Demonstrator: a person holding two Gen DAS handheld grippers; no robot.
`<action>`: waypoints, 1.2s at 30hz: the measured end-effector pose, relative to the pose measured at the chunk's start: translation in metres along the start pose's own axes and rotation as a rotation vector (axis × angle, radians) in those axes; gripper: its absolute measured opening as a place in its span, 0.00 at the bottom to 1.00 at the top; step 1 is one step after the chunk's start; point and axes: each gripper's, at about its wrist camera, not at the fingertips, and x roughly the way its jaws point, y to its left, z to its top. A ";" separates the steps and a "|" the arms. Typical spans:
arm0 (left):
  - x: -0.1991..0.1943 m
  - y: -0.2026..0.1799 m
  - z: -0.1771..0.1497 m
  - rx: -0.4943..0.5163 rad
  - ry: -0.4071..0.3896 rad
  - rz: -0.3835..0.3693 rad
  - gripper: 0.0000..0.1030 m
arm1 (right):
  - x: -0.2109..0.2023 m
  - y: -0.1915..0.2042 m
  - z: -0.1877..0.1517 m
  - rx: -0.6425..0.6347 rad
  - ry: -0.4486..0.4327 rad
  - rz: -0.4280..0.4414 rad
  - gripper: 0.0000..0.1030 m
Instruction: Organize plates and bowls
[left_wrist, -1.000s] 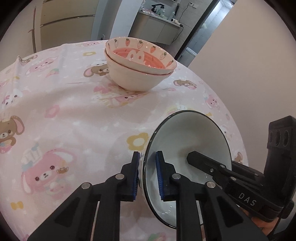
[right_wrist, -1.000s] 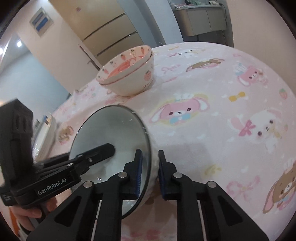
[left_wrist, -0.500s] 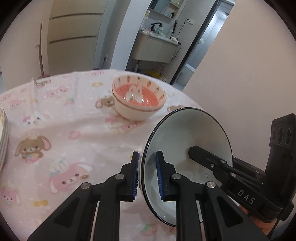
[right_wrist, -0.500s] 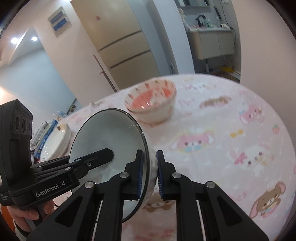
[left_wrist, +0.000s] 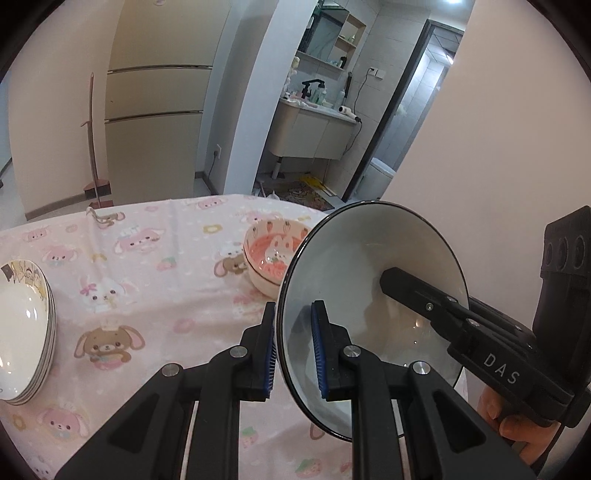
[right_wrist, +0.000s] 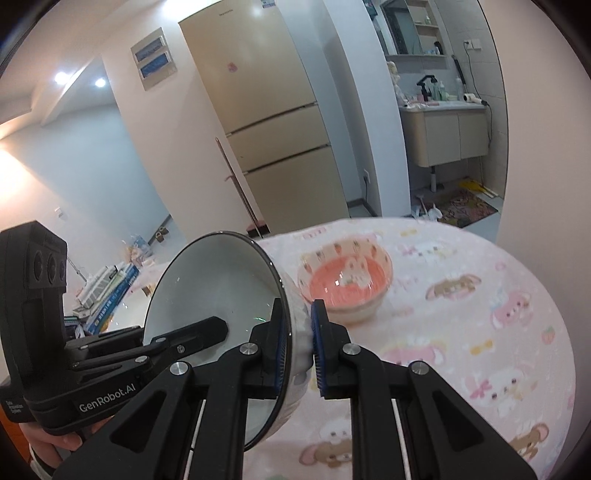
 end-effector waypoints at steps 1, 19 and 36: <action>-0.001 0.002 0.003 -0.005 -0.007 0.000 0.18 | 0.002 0.002 0.005 -0.005 -0.007 0.003 0.12; 0.038 0.047 0.062 -0.056 -0.029 0.034 0.18 | 0.073 0.007 0.058 -0.022 -0.024 0.025 0.13; 0.112 0.062 0.078 -0.035 0.036 0.061 0.18 | 0.131 -0.023 0.067 0.038 0.023 -0.017 0.14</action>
